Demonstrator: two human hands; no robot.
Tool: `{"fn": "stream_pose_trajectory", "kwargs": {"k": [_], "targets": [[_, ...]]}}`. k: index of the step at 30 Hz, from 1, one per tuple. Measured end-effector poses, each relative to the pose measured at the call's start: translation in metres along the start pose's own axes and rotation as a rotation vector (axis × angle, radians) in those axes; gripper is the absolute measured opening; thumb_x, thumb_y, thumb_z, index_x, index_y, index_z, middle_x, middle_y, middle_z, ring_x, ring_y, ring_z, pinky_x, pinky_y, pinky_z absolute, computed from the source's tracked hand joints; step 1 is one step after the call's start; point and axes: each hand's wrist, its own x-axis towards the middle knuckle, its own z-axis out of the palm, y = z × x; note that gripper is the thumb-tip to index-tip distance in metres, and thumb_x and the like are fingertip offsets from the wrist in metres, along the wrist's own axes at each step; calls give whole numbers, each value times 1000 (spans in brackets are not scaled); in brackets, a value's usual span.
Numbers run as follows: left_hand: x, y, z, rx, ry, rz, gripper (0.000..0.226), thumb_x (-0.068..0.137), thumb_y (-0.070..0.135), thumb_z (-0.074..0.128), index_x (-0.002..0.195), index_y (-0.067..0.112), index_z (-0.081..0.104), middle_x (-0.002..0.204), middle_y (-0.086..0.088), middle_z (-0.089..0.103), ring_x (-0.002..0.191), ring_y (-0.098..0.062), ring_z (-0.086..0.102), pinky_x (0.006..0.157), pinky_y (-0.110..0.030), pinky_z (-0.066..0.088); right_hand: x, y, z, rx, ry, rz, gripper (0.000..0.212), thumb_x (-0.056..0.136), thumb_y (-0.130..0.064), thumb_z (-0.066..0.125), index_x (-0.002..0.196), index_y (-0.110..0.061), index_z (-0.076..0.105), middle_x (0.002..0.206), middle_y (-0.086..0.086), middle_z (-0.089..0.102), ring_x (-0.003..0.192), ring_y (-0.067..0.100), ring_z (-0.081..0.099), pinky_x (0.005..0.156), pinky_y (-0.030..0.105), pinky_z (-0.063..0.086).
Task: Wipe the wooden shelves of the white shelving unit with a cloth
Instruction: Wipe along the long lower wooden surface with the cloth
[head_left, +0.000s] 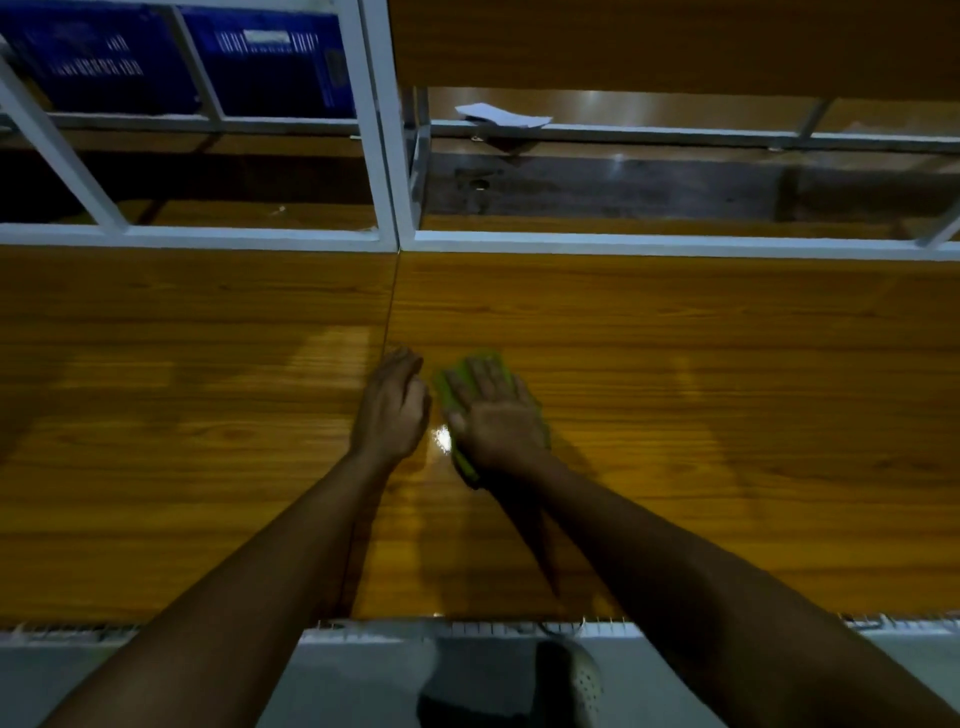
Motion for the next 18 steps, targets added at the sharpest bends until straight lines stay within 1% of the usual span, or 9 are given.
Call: {"fn": "stream_pose_trajectory", "kwargs": {"k": [1,3,5,7,9,11,12,15,18], "targets": [[-9,1,-1,5,-21,10,60,92,37,29,140,8,49,153,-12,38,143,-23,28,115,-33,22,-13,15,-2,3,24,11,58,105,-53,23,160,-35,14,169,3,5,155,23,0,122,44,1],[-27,1,-2,11,-56,20,60,92,37,28,142,9,47,154,-12,36,144,-23,26,116,-34,21,-35,53,-7,-17,50,89,59,105,-53,25,159,-33,17,169,4,8,155,25,4,122,45,7],[-43,0,-4,35,-80,30,60,92,37,27,143,11,45,155,-12,34,145,-23,25,117,-36,22,-55,91,-11,-55,45,200,62,103,-56,19,160,-30,16,169,6,8,155,27,6,122,46,10],[-57,0,-5,60,-105,40,59,92,36,27,144,12,43,156,-11,31,146,-22,23,118,-36,20,-69,112,-13,-62,63,295,66,102,-58,12,161,-28,14,169,8,8,155,29,5,122,50,11],[-68,3,-7,88,-119,37,60,92,37,27,146,15,40,158,-8,29,147,-20,19,120,-38,16,-68,107,-10,-34,61,394,63,105,-54,16,161,-27,12,169,9,6,155,29,1,123,52,6],[-74,6,-8,105,-125,41,61,92,38,26,147,16,38,158,-7,27,147,-19,17,121,-39,13,-63,78,-8,-17,58,456,60,106,-49,20,161,-25,13,168,11,6,155,30,0,123,52,4],[-75,6,-9,110,-128,45,61,92,38,26,148,16,38,159,-7,27,147,-18,17,121,-40,12,-60,59,-6,-4,65,432,60,106,-49,21,161,-25,15,168,11,7,155,31,0,123,52,3],[-73,6,-9,130,-138,50,62,91,38,25,147,14,39,158,-7,27,148,-19,17,121,-41,12,-68,0,5,37,63,238,59,106,-49,22,160,-28,16,168,9,8,155,30,2,123,51,1],[-75,5,-9,151,-134,50,63,92,38,22,147,13,40,158,-7,28,148,-19,17,121,-39,11,-91,-27,14,33,9,76,61,104,-54,20,160,-31,15,168,6,6,155,25,0,124,50,0]]}}
